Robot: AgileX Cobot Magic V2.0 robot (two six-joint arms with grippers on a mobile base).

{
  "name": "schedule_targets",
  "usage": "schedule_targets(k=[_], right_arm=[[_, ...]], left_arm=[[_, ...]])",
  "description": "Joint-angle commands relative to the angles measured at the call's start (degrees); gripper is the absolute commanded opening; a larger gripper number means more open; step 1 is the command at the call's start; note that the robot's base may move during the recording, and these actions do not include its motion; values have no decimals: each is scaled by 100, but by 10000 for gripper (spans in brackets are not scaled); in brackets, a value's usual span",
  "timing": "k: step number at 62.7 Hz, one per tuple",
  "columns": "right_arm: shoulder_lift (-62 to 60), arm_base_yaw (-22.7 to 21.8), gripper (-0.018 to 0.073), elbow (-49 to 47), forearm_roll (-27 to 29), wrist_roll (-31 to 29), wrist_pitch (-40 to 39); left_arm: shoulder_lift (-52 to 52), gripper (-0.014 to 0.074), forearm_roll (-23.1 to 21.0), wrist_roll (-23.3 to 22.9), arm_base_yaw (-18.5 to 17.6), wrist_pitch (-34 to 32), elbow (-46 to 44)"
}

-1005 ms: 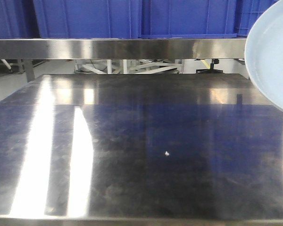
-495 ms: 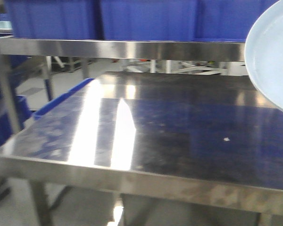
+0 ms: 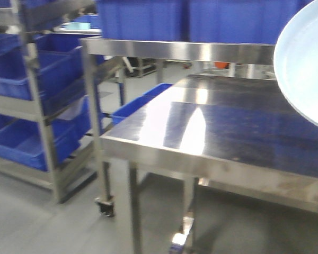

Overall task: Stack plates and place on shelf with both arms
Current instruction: 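Drive the base to the blue bin shelf holding the plate in the right gripper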

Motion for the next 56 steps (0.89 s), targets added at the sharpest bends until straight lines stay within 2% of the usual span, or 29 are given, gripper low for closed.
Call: schedule_targets(k=[1,56], right_arm=[[-5,-37,49,-185,-43,-18,-611],[-5,-37,49,-185,-43,-18,-611]], left_arm=[[-5,82,-26,-36,15,-442,-168],[-5,82,-26,-36,15,-442,-168]])
